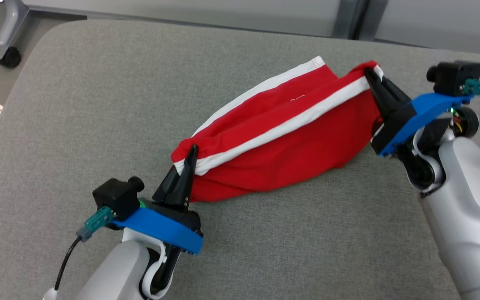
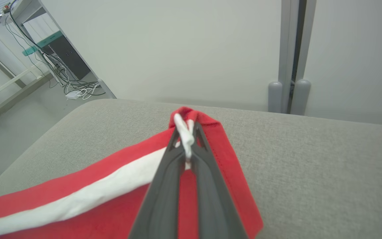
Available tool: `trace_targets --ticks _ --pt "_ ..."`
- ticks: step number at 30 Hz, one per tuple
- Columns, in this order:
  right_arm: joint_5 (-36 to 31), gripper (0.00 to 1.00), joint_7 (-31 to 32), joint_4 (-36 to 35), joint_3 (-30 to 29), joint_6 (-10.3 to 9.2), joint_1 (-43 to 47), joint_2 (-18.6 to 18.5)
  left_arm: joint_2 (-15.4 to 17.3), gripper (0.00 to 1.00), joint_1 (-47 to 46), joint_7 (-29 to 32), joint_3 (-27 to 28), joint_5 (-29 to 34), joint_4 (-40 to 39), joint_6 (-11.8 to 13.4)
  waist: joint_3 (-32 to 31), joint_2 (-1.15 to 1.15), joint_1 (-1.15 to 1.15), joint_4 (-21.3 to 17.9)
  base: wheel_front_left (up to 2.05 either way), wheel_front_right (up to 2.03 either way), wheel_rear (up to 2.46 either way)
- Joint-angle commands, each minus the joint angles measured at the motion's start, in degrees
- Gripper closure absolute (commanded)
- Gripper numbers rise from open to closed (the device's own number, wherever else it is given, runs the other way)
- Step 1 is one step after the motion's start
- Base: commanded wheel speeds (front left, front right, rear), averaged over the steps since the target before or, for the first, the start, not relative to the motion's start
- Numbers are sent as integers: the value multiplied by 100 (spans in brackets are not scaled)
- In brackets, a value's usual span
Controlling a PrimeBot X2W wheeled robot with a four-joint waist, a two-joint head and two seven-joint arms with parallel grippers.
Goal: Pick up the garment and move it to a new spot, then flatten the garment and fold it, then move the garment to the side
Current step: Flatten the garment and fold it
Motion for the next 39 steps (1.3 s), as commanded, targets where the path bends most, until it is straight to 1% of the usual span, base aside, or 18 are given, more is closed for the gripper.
trace_targets --ticks 1,5,8,11,14,15,16,17,18,23,29,34,39 --pt "-52 100 -40 230 19 1 -294 25 -42 100 -192 -23 34 -72 64 -54 257 -1 -1 205 0 0 0" --pt "-236 100 -135 1195 152 2 -1212 118 -170 100 -598 -23 -64 -141 236 -50 531 -1 -1 343 0 0 0" --pt "-342 100 -233 1859 264 1 -1735 202 -247 100 -795 -23 -63 -184 379 -35 698 -1 -1 395 0 0 0" --pt "-400 100 -433 2414 320 1 -2159 257 -327 100 -945 -24 -10 -169 442 -35 813 -1 -1 438 0 0 0" --pt "-459 100 -575 2955 363 1 -2397 295 -374 100 -996 -23 -42 -141 524 -35 854 -1 -1 471 0 0 0" --pt "-471 100 -638 3092 389 1 -2462 309 -388 95 -1008 -23 -76 -125 553 -35 857 -1 -1 480 0 0 0" --pt "-474 82 -713 3207 414 1 -2516 325 -395 45 -1022 -24 -92 -83 561 -35 853 -1 -1 487 0 0 0" --pt "-454 50 -793 3284 443 1 -2548 343 -409 2 -1027 -23 -102 -71 575 -35 843 -1 -1 490 0 0 0" --pt "-423 0 -863 3373 478 1 -2554 360 -412 0 -1023 -24 -99 -30 575 -35 822 -1 -1 487 0 0 0" --pt "-293 0 -1143 3579 778 1 -2365 283 -349 0 -771 -23 68 402 543 -34 625 -1 -1 456 0 0 0" --pt "-11 0 -1262 3556 1189 1 -2006 50 -223 0 -247 -23 366 864 342 -35 371 -1 -1 419 0 0 0" --pt "245 0 -1268 3525 1510 1 -1651 -240 -167 0 322 -24 906 1196 -23 -33 229 -1 -1 493 0 0 0" --pt "399 0 -1281 3605 1726 1 -1460 -450 -295 0 763 -23 1662 1539 -509 105 201 -1 -1 607 0 0 0"
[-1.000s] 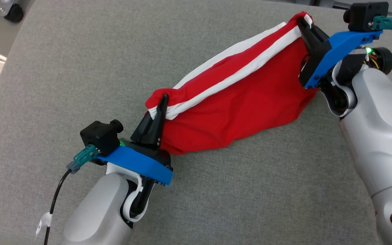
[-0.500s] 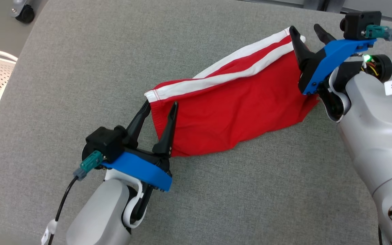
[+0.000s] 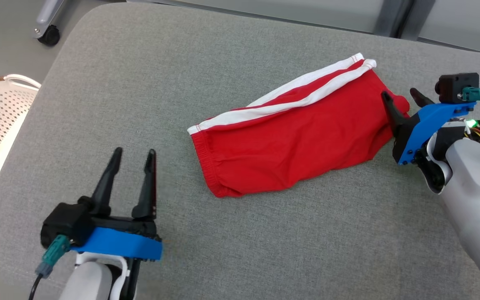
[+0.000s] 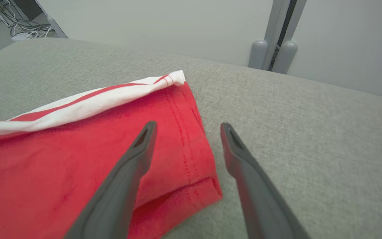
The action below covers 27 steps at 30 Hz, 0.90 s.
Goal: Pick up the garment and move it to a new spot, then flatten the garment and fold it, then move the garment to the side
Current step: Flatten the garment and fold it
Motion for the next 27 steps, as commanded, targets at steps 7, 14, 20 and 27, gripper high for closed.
trace_targets --ticks 7,14,20,27 --pt "162 0 -38 253 202 1 127 -151 -473 0 662 -24 1336 544 -873 196 35 0 1 159 0 0 0" --pt "126 0 48 571 346 1 107 -233 -660 0 976 -24 1833 934 -1129 135 36 0 1 272 0 0 0" --pt "291 100 294 553 477 2 238 -79 -684 0 938 -24 1761 982 -1110 142 28 0 1 266 0 0 0" --pt "591 100 -36 248 515 1 396 -65 -683 0 939 -24 1650 1140 -1074 170 -182 0 1 99 0 0 0"
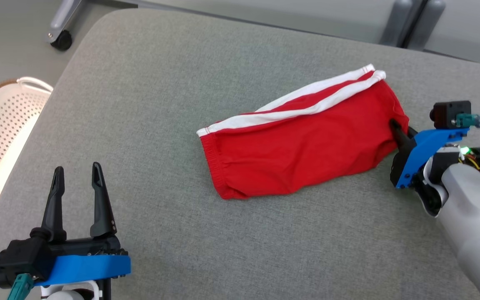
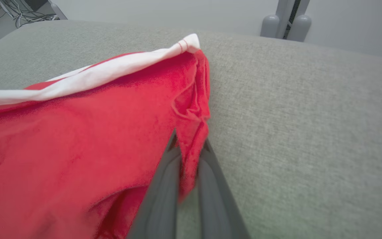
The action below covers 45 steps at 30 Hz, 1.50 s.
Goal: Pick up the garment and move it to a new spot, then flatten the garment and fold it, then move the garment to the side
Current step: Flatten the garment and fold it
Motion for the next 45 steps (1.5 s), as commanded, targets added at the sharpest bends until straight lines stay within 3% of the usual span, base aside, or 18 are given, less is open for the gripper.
trace_targets --ticks 1,10,22,36,39,40,45 --pt "149 100 -137 -128 3 1 232 -53 -6 0 41 -23 23 68 11 24 -171 0 0 -135 0 0 0" --pt "939 100 -605 -819 -172 1 1170 -368 -8 0 299 -23 208 303 -85 -6 -588 0 0 -576 0 0 0" --pt "1730 100 -847 -1584 -905 1 2807 -807 -8 0 591 -23 389 520 -131 -61 -879 0 0 -1117 0 0 0" --pt "1087 100 -859 -2378 -1471 2 2766 -420 -9 0 662 -23 463 666 -102 -81 -1035 0 0 -1172 0 0 0" --pt "816 100 -860 -2730 -1482 2 2692 -246 -9 0 682 -23 470 645 -110 -57 -1083 0 0 -1161 0 0 0" --pt "484 100 -860 -3209 -1312 2 2566 9 -9 0 697 -23 419 616 -105 -49 -1112 0 0 -1120 0 0 0" --pt "164 100 -627 -3673 -976 2 2398 408 -9 0 635 -23 397 580 -105 -60 -1073 0 0 -1044 0 0 0"
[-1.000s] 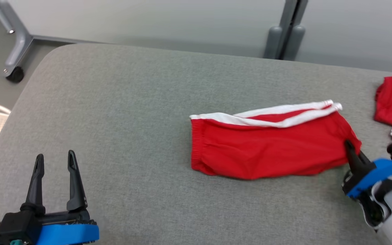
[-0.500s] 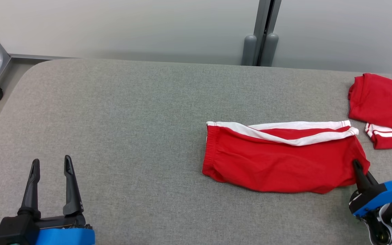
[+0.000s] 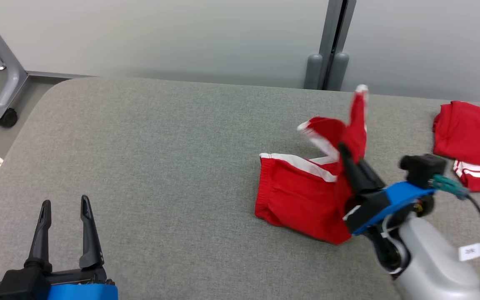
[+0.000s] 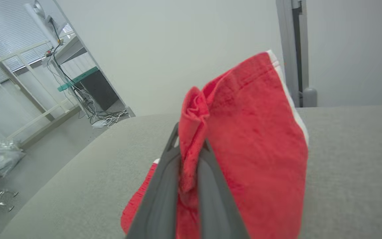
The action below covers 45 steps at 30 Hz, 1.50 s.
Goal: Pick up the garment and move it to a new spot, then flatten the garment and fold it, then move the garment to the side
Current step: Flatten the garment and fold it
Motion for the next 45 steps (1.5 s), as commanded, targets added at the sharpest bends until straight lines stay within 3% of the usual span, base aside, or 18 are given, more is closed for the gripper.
trace_targets --ticks 1,5,13,14,15,16,22,32,33,34,35,45 --pt "-110 100 123 -89 170 3 -87 204 -6 0 -81 -23 -41 -33 4 -6 50 1 0 70 0 0 0" --pt "-269 100 231 -71 501 3 -121 568 -6 0 -166 -23 -100 -74 49 -10 126 1 0 218 0 0 0" --pt "-305 100 170 640 1083 3 131 864 -7 0 -197 -23 -116 -105 114 -1 176 1 0 402 0 0 0" --pt "-268 96 114 689 1134 3 141 888 -8 0 -194 -23 -114 -106 122 -1 169 1 0 409 0 0 0" --pt "-277 32 58 746 1194 3 142 896 -7 0 -188 -23 -114 -109 130 0 160 1 0 411 0 0 0" --pt "-298 0 7 798 1261 3 146 901 -6 0 -180 -23 -112 -114 134 7 149 1 0 405 0 0 0" --pt "-306 0 -186 660 1249 2 219 693 -7 0 -155 -23 -111 -87 154 20 55 1 0 355 0 0 0" --pt "-900 0 -209 -4 96 3 559 280 -7 0 -65 -23 -104 -70 112 -6 31 1 0 239 0 0 0" --pt "-994 50 -208 4 32 3 598 301 -6 0 -68 -23 -111 -65 110 -10 35 1 0 233 0 0 0" --pt "-1061 64 -209 10 -30 3 629 340 -6 0 -78 -23 -117 -70 111 -13 39 1 0 234 0 0 0" --pt "-1114 100 -209 43 -76 3 652 379 -6 0 -91 -23 -120 -67 112 -17 44 1 0 235 0 0 0" --pt "-1688 100 -210 737 344 3 465 882 -7 0 -261 -23 -261 -70 165 -44 136 1 0 405 0 0 0"
